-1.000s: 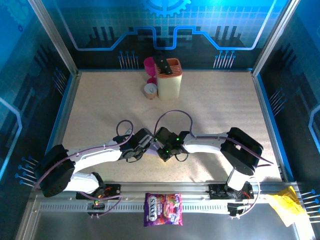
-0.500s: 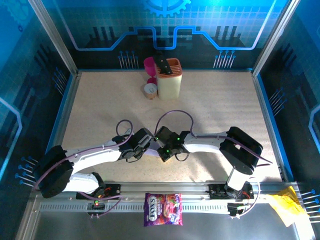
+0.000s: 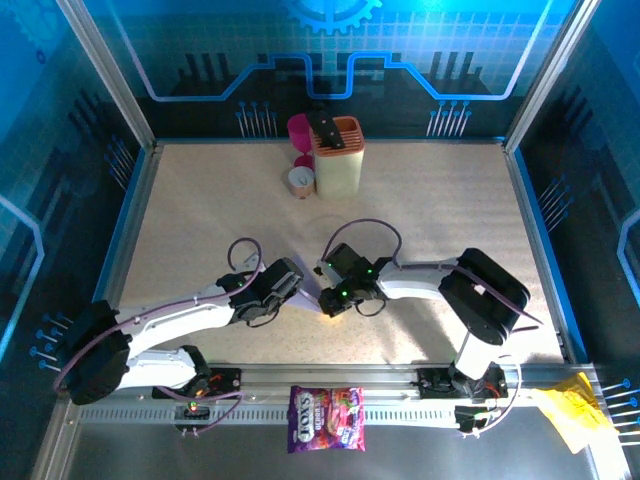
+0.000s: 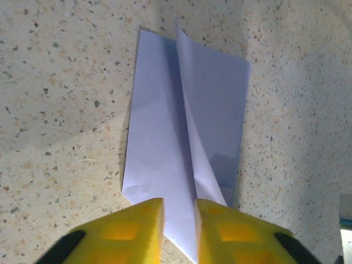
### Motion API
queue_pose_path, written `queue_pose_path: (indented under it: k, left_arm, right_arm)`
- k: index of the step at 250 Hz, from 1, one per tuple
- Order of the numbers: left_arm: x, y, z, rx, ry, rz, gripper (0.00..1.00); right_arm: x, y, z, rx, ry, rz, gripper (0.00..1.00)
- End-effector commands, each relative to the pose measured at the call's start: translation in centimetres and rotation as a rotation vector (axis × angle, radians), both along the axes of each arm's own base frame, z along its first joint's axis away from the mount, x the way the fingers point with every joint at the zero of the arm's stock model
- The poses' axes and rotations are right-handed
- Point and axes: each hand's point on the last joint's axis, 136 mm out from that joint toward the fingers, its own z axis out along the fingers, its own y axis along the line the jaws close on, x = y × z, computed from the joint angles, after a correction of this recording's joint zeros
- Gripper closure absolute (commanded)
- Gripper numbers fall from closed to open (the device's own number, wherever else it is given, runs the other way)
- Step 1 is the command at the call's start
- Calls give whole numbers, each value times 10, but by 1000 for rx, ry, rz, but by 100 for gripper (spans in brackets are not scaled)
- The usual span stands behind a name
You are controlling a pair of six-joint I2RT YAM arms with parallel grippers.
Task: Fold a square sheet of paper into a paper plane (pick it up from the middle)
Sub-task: Fourth fold the wing at the center of the table.
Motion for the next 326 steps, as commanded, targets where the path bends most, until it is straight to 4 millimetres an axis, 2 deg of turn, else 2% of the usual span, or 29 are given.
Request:
queue_pose_path:
  k: [1,14,49,125,225,326]
  left_arm:
    - [1,5,10,64,-47,-35,89]
    - [2,4,11,73,-62,-52,100]
    - [7,-8,8,74,-117,-157,100]
    - [-2,-13,-20,67,-132,-261,100]
    - [9,-45,-23,13,-158,-346,100]
    - [20,-53,-23,23,-164,-358,100]
  right_arm:
    - [-28,-19,-33,-56,170,-11,100]
    - [-30,-19,-36,-45,198,-16,100]
    - [-34,-22,-42,-18,258,-34,100]
    - [-35,-27,-49,10,305,-60,100]
    - [-36,-29,-50,7,306,-66,100]
    - [-37,-30,-52,8,302,-69,100]
